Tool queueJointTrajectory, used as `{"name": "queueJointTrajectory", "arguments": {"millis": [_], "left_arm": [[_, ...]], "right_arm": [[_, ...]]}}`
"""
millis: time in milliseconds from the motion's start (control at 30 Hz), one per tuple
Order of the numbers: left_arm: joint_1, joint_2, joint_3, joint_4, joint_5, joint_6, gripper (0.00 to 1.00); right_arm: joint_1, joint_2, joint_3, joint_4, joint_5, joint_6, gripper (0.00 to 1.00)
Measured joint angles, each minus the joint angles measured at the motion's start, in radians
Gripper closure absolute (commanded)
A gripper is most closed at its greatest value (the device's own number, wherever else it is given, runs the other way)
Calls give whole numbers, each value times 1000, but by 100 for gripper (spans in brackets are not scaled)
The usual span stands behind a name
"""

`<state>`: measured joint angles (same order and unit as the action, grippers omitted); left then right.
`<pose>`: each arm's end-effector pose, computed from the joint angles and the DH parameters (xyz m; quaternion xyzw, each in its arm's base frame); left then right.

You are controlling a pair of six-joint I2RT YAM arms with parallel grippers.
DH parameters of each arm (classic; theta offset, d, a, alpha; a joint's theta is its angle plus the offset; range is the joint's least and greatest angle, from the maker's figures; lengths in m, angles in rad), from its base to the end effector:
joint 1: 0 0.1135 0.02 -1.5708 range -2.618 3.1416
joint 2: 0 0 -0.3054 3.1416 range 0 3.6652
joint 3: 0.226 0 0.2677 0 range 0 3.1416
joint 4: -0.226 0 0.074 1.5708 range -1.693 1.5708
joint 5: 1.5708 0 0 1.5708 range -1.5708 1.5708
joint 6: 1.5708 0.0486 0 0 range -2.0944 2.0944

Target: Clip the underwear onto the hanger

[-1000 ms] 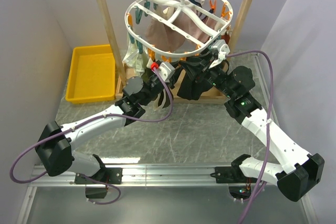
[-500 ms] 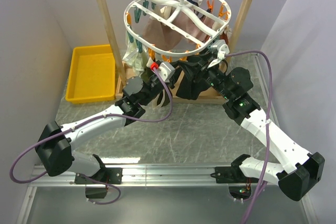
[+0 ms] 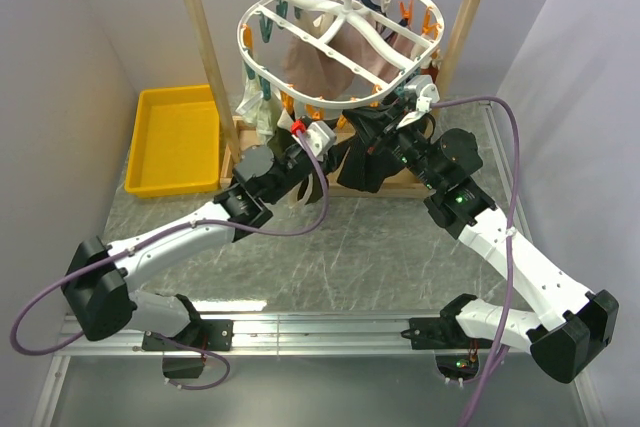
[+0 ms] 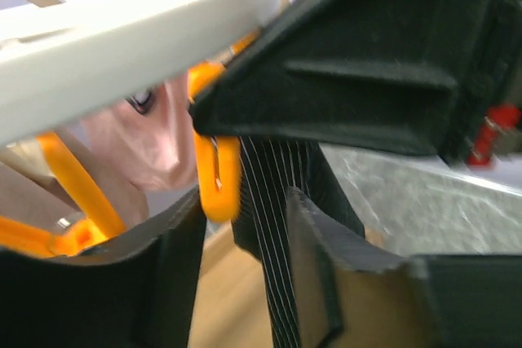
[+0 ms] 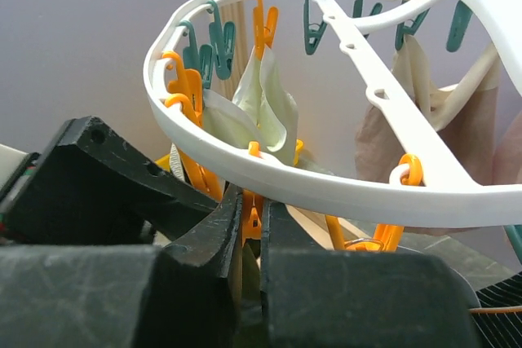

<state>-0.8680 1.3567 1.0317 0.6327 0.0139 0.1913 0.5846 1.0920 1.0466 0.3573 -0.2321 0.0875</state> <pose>0.2182 -0.2586 0.4226 0.3031 0.5067 -0.2718 0.7600 0.2091 0.1518 0.4699 -0.2346 0.5437 0.3291 0.7355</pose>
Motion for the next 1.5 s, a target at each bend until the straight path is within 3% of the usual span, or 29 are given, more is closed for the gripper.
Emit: {"name": "queueJointTrajectory", "arguments": {"millis": [233, 400, 533, 667, 933, 1100, 1300, 1500], "left_arm": [[3, -171, -16, -235, 126, 54, 28], [15, -335, -8, -454, 367, 218, 26], [28, -373, 43, -715, 552, 426, 23], [45, -362, 97, -996, 638, 673, 14], [48, -330, 160, -1416, 579, 1200, 7], [48, -310, 153, -1450, 445, 1423, 5], [52, -348, -14, -1273, 293, 1591, 3], [79, -359, -96, -1144, 243, 1680, 2]], "right_arm": [[0, 0, 0, -1, -2, -5, 100], [0, 0, 0, -4, -16, -8, 100], [0, 0, 0, -6, -33, -8, 100], [-3, 0, 0, -6, -53, -8, 100], [-20, 0, 3, -6, -110, -7, 100], [-24, 1, 16, -10, -135, -6, 100], [-27, 6, 21, -13, -152, -3, 100], [-29, 8, 21, -14, -156, -3, 100]]}}
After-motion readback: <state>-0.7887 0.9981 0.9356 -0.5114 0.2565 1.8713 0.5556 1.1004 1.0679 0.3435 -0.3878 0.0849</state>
